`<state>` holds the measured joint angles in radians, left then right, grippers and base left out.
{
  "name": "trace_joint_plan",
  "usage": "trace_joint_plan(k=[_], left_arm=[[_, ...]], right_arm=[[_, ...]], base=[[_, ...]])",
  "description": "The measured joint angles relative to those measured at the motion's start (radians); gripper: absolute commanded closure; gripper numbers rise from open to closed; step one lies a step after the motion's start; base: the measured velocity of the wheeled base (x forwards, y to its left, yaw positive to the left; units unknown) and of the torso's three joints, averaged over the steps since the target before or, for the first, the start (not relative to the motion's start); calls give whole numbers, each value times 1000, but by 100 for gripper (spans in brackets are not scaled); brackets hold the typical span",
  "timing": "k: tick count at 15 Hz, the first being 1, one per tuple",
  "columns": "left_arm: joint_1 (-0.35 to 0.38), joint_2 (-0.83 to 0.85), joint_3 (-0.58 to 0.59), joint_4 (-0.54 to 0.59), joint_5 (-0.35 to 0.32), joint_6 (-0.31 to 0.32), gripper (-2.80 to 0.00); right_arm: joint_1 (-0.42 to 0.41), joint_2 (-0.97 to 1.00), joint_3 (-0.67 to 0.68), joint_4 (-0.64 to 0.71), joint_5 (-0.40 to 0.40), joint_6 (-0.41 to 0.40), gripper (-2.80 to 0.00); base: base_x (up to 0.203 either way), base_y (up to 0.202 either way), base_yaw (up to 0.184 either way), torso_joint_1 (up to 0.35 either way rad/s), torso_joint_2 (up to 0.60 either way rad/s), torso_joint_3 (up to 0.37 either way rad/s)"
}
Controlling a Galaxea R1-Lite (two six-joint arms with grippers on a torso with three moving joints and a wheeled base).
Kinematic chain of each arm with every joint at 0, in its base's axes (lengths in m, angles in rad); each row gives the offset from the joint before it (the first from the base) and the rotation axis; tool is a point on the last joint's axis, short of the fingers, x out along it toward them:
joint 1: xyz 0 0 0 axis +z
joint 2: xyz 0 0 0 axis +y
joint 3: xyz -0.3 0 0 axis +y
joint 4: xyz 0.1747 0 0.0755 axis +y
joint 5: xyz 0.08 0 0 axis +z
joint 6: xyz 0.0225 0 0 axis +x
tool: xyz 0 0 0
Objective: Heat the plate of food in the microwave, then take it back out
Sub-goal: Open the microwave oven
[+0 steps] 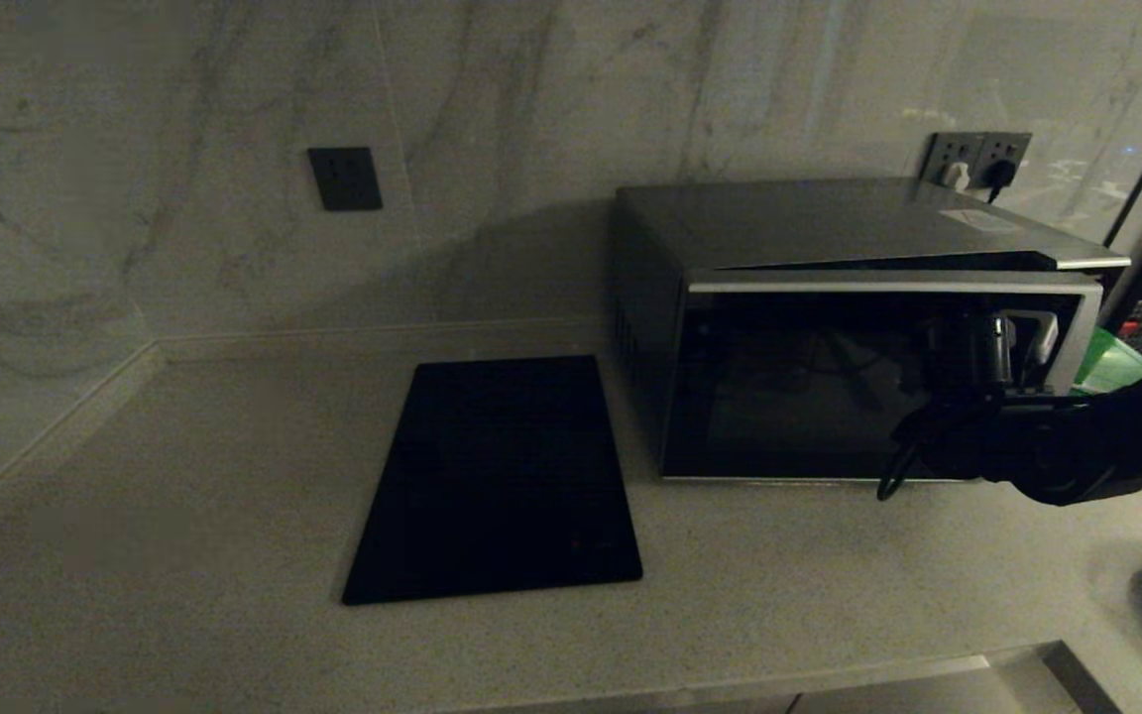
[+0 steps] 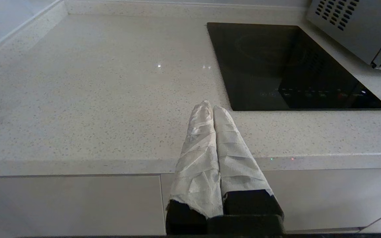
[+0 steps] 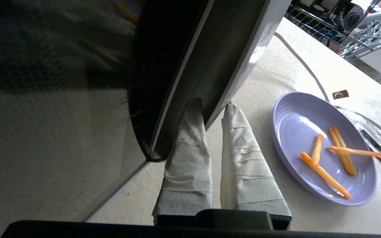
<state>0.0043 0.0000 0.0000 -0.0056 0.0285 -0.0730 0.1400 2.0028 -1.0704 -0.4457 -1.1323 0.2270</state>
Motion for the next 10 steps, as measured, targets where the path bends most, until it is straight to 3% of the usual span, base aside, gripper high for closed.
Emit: trace_joint_plan(k=[10], left_arm=[[0, 0, 0, 0, 0, 0, 0]], right_arm=[[66, -103, 59, -6, -8, -7, 0]], base=[[0, 0, 0, 0, 0, 0]])
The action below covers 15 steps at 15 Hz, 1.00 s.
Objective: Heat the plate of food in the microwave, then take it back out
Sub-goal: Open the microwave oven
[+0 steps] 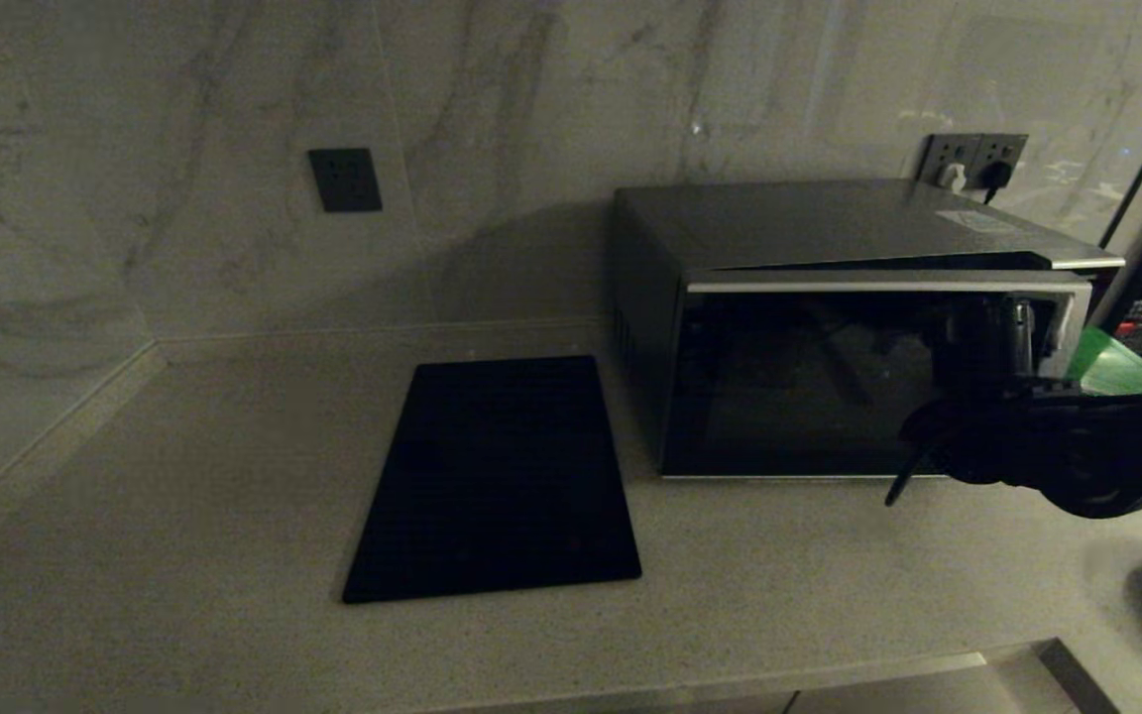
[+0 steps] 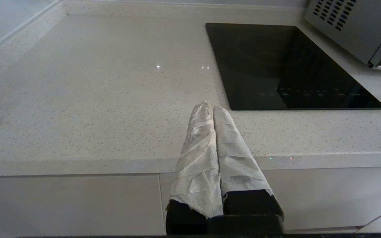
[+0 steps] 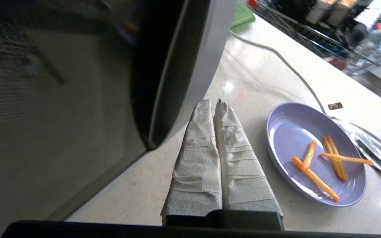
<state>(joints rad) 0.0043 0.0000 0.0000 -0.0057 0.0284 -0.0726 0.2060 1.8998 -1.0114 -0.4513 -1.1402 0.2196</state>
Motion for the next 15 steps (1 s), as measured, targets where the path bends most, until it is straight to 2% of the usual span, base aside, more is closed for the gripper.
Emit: trace_joint_plan(k=[4, 6, 8, 10, 12, 15], left_arm=[[0, 0, 0, 0, 0, 0, 0], [0, 0, 0, 0, 0, 0, 0], [0, 0, 0, 0, 0, 0, 0], [0, 0, 0, 0, 0, 0, 0], [0, 0, 0, 0, 0, 0, 0], [0, 0, 0, 0, 0, 0, 0]], right_arm=[[37, -147, 33, 1, 7, -46, 0], [38, -254, 16, 9, 52, -122, 0], [16, -341, -76, 90, 146, -190, 0], [-3, -400, -213, 269, 242, -206, 0], [-11, -436, -353, 492, 363, -185, 0], [-22, -465, -476, 770, 628, -127, 0]], base=[[0, 0, 0, 0, 0, 0], [0, 0, 0, 0, 0, 0], [0, 0, 0, 0, 0, 0], [0, 0, 0, 0, 0, 0], [0, 0, 0, 0, 0, 0], [0, 0, 0, 0, 0, 0]])
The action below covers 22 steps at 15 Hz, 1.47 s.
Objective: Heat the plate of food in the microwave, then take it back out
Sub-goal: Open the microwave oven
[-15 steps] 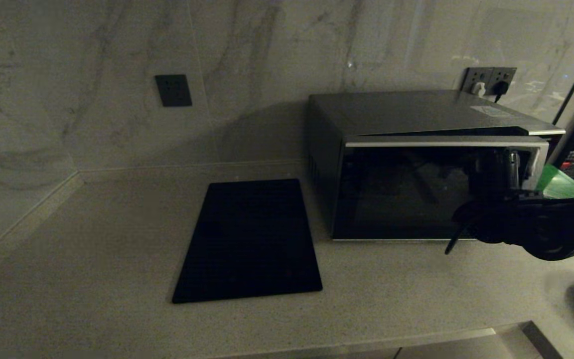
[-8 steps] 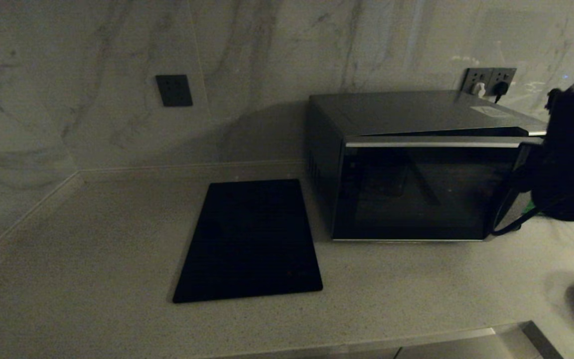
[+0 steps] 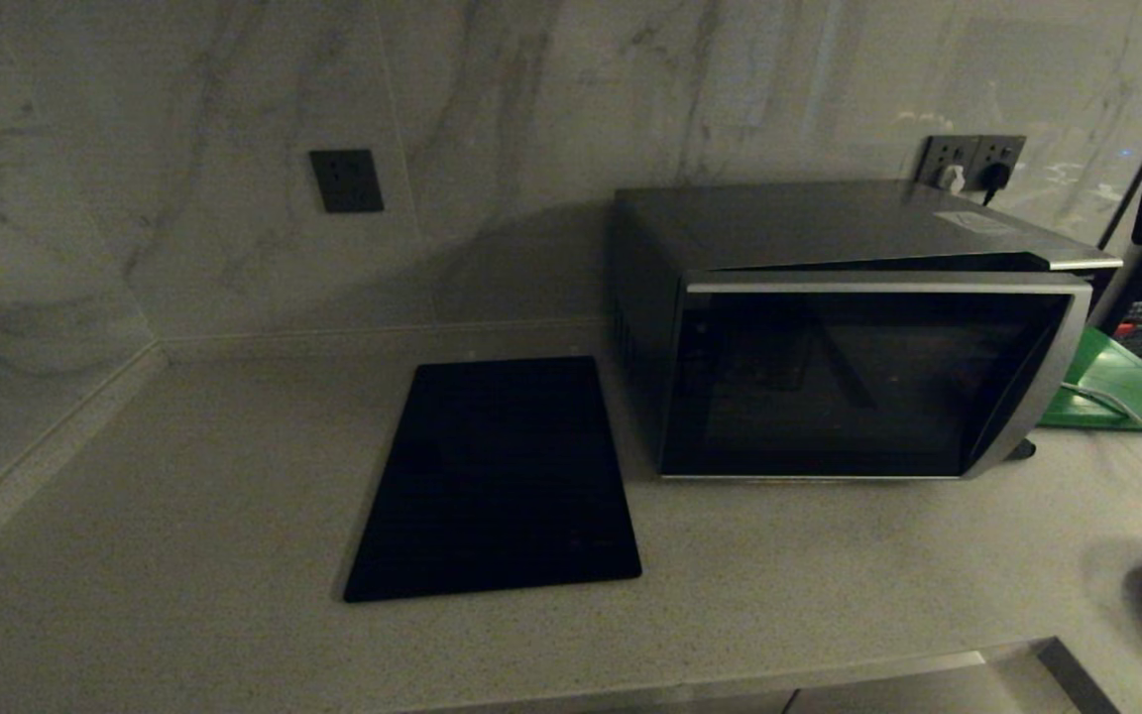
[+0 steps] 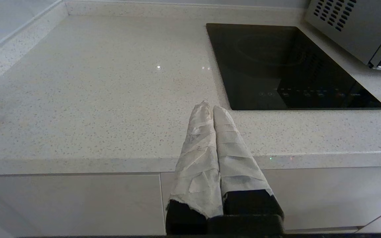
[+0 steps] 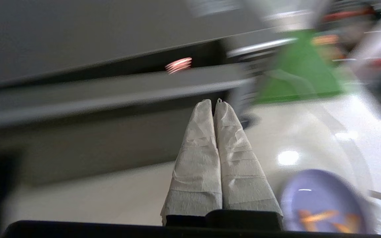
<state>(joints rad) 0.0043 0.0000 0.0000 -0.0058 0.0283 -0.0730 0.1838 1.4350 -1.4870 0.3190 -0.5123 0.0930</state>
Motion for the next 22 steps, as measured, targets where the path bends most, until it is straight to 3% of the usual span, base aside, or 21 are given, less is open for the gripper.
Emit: trace_joint_plan(k=[2, 6, 9, 11, 16, 22], left_arm=[[0, 0, 0, 0, 0, 0, 0], [0, 0, 0, 0, 0, 0, 0], [0, 0, 0, 0, 0, 0, 0], [0, 0, 0, 0, 0, 0, 0], [0, 0, 0, 0, 0, 0, 0], [0, 0, 0, 0, 0, 0, 0]], right_arm=[[-13, 7, -91, 110, 133, 48, 0], [-34, 109, -345, 325, 270, 272, 0], [-95, 214, -470, 424, 326, 432, 0], [-152, 272, -490, 428, 327, 486, 0], [-271, 380, -503, 356, 322, 460, 0], [-301, 450, -504, 306, 326, 427, 0]], base=[[0, 0, 0, 0, 0, 0], [0, 0, 0, 0, 0, 0], [0, 0, 0, 0, 0, 0], [0, 0, 0, 0, 0, 0], [0, 0, 0, 0, 0, 0], [0, 0, 0, 0, 0, 0]])
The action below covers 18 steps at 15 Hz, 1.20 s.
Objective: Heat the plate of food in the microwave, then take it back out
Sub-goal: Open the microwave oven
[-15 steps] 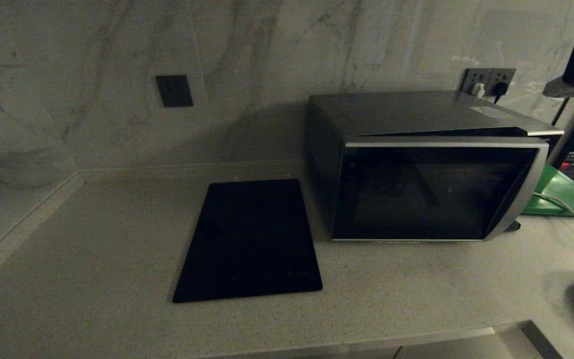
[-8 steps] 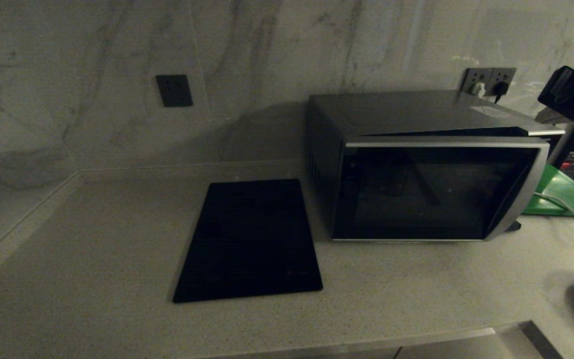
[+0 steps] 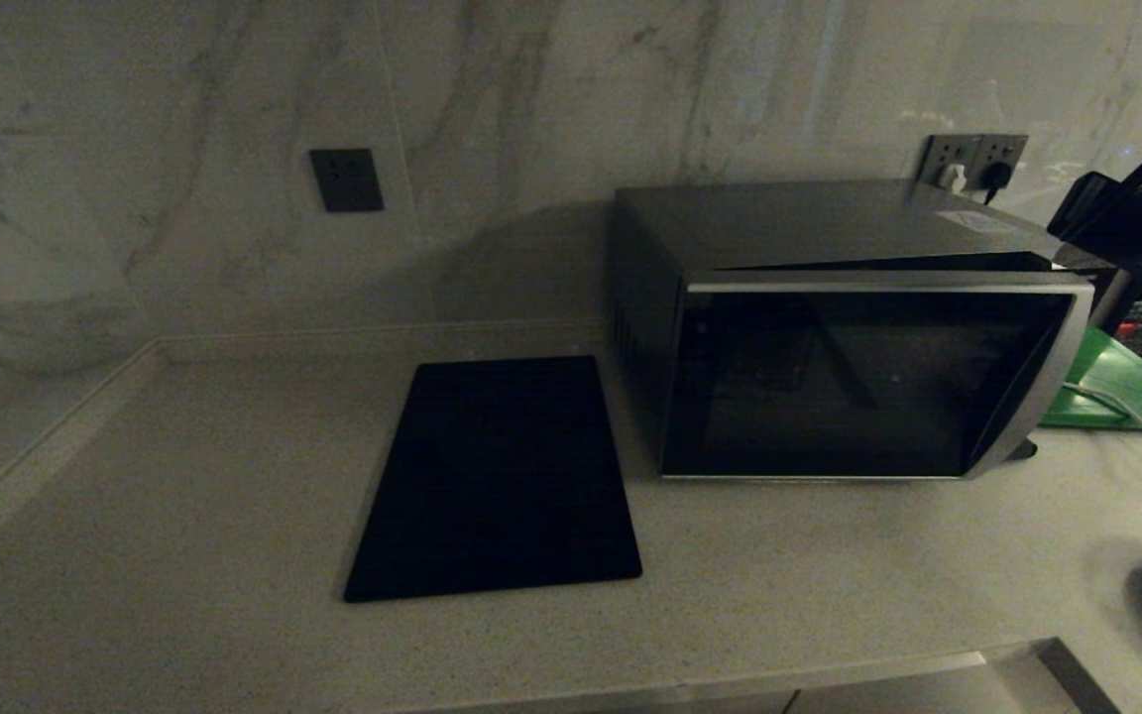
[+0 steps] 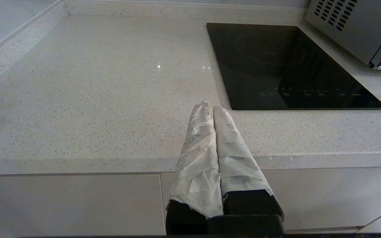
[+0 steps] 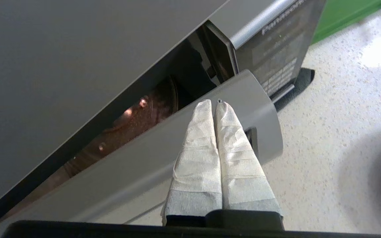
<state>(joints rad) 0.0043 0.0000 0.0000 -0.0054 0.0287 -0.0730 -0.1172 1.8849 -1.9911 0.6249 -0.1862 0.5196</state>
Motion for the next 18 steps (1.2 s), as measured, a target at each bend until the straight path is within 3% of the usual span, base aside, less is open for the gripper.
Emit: trace_joint_plan(k=[11, 18], left_arm=[[0, 0, 0, 0, 0, 0, 0], [0, 0, 0, 0, 0, 0, 0]], right_arm=[[-1, 47, -1, -37, 13, -28, 0], [1, -5, 5, 141, 30, -26, 0]], base=[[0, 0, 0, 0, 0, 0], [0, 0, 0, 0, 0, 0]])
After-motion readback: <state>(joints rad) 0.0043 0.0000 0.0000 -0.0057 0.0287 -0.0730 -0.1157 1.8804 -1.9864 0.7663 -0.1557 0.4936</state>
